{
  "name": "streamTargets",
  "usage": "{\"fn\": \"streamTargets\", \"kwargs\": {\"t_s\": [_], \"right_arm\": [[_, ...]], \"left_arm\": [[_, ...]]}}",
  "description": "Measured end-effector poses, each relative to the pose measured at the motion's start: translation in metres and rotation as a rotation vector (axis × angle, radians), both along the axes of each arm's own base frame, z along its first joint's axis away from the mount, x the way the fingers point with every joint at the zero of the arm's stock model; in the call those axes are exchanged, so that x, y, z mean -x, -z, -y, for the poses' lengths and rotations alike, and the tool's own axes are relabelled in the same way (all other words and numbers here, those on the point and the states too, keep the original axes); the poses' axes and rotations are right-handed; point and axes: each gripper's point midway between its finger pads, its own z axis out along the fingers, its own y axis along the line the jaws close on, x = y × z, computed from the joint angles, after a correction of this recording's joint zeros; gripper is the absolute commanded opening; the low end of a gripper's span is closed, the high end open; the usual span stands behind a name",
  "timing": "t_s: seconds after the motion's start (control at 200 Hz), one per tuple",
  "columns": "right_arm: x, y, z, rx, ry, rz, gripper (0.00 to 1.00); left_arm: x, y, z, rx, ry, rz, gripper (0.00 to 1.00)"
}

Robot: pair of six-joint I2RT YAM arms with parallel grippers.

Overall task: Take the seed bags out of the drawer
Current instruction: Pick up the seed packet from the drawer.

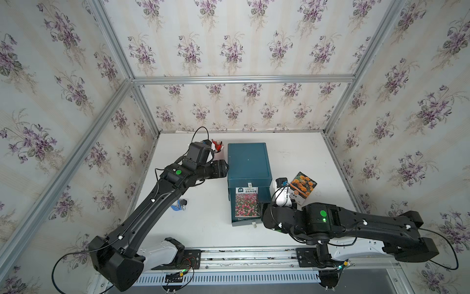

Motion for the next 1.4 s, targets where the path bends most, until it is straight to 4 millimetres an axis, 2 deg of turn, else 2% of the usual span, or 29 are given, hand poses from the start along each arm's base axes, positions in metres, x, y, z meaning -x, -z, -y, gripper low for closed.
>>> {"fn": "streamTargets", "kwargs": {"t_s": [0.16,0.34,0.58,0.974,1.229,1.399], "right_arm": [[-0.002,0.006,0.002,0.01,-0.016,-0.018,0.83],[-0.002,0.011,-0.003,0.008,-0.024,-0.028,0.83],[-0.002,0.02,-0.01,0.023,-0.039,-0.039,0.82],[-0.003,0.018,-0.019,-0.019,-0.051,-0.043,0.81],[-0.002,0.024,-0.017,-0.022,-0.052,-0.053,0.82],[-0.005,0.022,-0.024,-0.022,-0.058,-0.047,0.81]], "left_arm": [[0.007,-0.001,-0.005,-0.012,0.0,0.001,0.78],[0.018,0.009,-0.01,-0.021,0.005,-0.017,0.8],[0.029,0.014,-0.007,-0.006,0.032,-0.028,0.8],[0.037,0.026,0.004,0.031,0.074,-0.057,0.8],[0.039,0.024,0.006,0.044,0.075,-0.056,0.8],[0.046,0.03,0.014,0.059,0.085,-0.083,0.79]]}}
